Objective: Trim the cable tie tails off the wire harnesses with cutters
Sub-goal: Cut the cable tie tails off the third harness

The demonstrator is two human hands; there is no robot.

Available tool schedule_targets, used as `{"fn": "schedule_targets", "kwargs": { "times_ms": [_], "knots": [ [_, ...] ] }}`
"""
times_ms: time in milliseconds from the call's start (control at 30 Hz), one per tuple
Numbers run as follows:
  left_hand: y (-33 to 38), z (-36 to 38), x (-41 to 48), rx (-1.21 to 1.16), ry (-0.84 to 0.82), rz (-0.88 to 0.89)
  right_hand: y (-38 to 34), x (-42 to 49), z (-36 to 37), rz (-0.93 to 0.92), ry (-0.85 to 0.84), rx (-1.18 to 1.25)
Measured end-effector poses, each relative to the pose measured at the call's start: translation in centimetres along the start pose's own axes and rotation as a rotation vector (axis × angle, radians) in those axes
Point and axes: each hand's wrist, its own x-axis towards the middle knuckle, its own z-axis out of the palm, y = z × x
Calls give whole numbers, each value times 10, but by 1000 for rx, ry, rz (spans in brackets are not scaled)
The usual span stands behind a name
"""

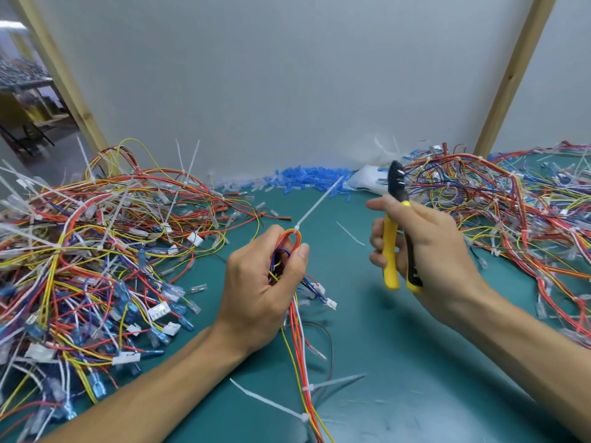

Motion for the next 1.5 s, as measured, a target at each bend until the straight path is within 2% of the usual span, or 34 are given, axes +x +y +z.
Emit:
{"fn": "schedule_targets", "kwargs": {
  "times_ms": [100,167,200,267,333,400,500,567,633,767,933,1267,1400,1500],
  "knots": [
    [0,0,0,-5,10,-2,-9,-2,-2,282,-3,432],
    [0,0,0,-15,28,-4,-14,-8,-6,497,-162,533],
    [0,0,0,-18,38,-4,-15,-12,-6,575,-277,502],
    [-1,0,0,-16,61,-2,-10,-20,0,591,-428,292],
    [-2,0,0,-20,75,-1,-7,-24,8,487,-417,124],
    [-2,-1,0,-28,82,-3,-8,-26,12,385,-329,143],
    [-2,0,0,-28,88,0,-15,-22,5,464,-229,448],
    [-1,0,0,-32,88,-1,-18,-24,4,557,-304,459],
    [-2,0,0,-34,89,-1,-15,-26,5,575,-411,268],
    [-2,-1,0,-40,90,-8,-11,-29,7,390,-418,-101],
    [0,-1,0,-48,85,-21,-14,-31,4,-167,-350,-740],
    [2,0,-1,-51,85,-17,-17,-39,7,-234,-485,-876],
    [4,0,-1,-82,78,-10,-18,-38,4,-359,-460,-1189],
    [6,-1,-3,-95,55,4,-14,-40,5,-429,-446,-1245]
  ]
}}
